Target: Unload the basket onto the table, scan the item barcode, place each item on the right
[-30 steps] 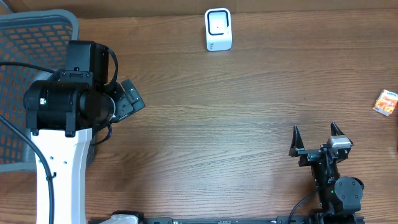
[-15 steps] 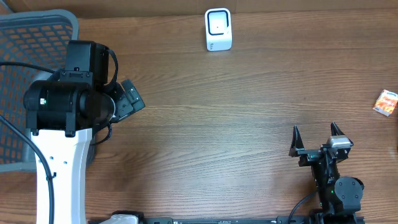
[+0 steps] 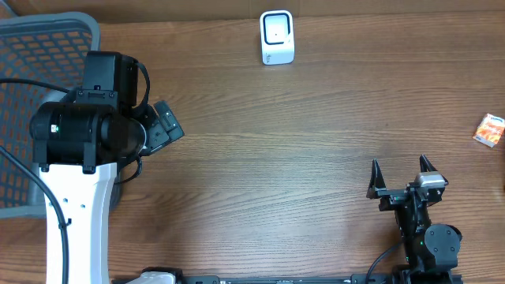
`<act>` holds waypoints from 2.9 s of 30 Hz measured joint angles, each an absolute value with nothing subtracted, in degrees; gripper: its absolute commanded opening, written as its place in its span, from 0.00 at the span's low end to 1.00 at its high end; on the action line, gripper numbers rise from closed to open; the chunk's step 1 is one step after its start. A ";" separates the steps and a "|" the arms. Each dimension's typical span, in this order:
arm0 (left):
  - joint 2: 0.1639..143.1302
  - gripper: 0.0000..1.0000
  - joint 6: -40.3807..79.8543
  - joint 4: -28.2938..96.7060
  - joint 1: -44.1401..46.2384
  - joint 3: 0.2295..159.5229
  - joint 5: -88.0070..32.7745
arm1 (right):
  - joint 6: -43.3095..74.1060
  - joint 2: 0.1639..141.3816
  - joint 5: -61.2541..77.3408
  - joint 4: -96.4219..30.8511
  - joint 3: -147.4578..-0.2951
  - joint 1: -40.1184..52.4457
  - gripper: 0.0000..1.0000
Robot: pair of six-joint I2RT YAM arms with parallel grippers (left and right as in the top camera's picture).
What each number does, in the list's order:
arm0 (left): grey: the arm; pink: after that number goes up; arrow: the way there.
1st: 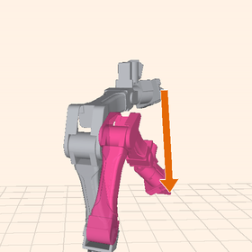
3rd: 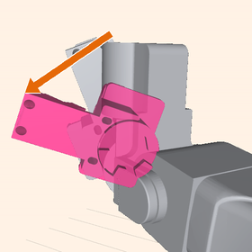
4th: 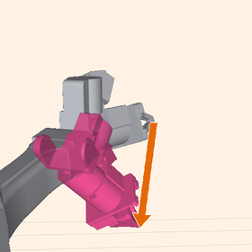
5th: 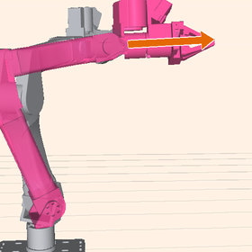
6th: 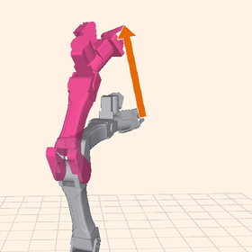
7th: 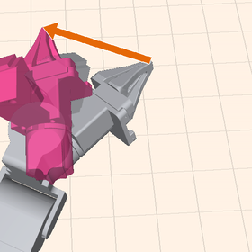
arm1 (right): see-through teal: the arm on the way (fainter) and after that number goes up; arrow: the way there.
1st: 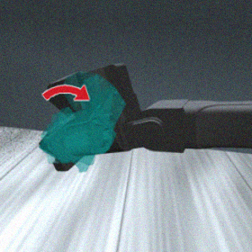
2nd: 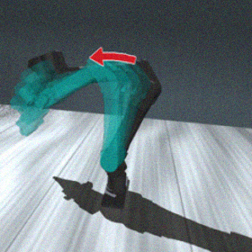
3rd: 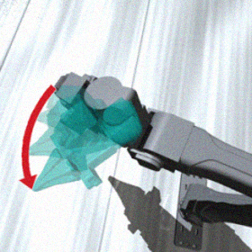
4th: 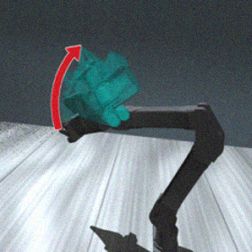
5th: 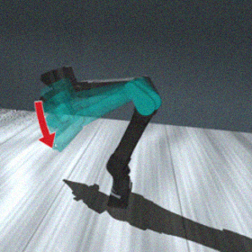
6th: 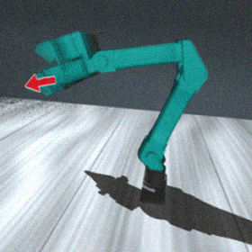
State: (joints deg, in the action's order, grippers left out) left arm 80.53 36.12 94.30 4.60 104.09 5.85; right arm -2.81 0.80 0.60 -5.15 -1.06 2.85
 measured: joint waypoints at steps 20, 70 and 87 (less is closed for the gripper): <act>80.53 1.00 36.12 95.42 4.60 104.09 5.85 | -2.83 0.80 0.62 -5.17 -1.06 2.85 1.00; 17.41 1.00 -1.72 19.92 6.02 26.61 -13.67 | -2.98 0.78 0.60 -5.15 -1.06 2.76 1.00; 2.17 1.00 -2.07 2.50 4.19 6.94 -10.72 | -2.98 0.78 0.60 -5.15 -1.06 2.76 1.00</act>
